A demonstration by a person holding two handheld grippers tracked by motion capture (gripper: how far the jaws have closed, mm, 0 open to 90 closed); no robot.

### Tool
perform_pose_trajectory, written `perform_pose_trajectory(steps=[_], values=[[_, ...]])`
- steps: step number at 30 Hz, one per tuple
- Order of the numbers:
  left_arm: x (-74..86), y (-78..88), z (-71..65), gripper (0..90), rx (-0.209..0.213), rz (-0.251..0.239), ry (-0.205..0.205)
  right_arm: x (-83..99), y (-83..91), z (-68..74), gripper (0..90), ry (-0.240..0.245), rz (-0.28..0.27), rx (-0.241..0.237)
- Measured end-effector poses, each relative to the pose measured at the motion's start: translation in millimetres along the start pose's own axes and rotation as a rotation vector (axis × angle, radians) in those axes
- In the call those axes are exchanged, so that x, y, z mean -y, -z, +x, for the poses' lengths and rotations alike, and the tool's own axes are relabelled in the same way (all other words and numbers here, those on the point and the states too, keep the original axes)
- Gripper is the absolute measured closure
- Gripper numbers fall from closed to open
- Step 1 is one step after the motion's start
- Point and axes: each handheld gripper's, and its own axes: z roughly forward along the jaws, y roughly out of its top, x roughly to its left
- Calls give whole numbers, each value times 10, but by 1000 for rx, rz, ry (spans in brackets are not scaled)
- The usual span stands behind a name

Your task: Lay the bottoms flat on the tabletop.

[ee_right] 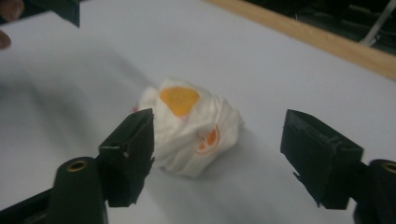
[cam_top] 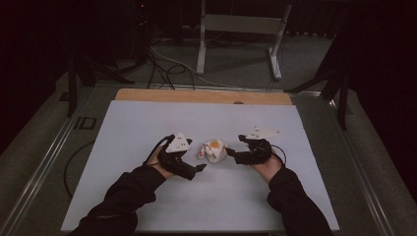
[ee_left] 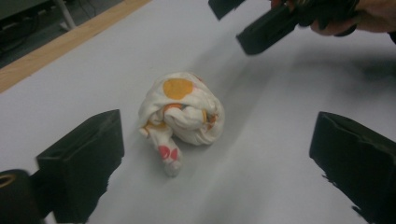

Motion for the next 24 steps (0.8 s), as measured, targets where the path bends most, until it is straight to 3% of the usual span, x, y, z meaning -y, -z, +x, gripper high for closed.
perform_pose_trajectory(steps=[4,9,11,15,19,24], values=[[-42,-170,76,150,-7,15,10,90,-173,-32,378,10,66,-9],[-76,-252,140,250,-8,12,26,124,-280,-66,414,-7,83,-20],[-100,-335,185,331,6,15,43,125,-320,-85,435,-10,97,-18],[-102,-501,260,389,11,49,59,162,-399,-135,452,-34,119,-41],[-54,-634,300,460,19,95,73,199,-463,-112,516,-20,148,-61],[11,-704,309,622,8,127,63,198,-498,-75,667,-4,155,-86]])
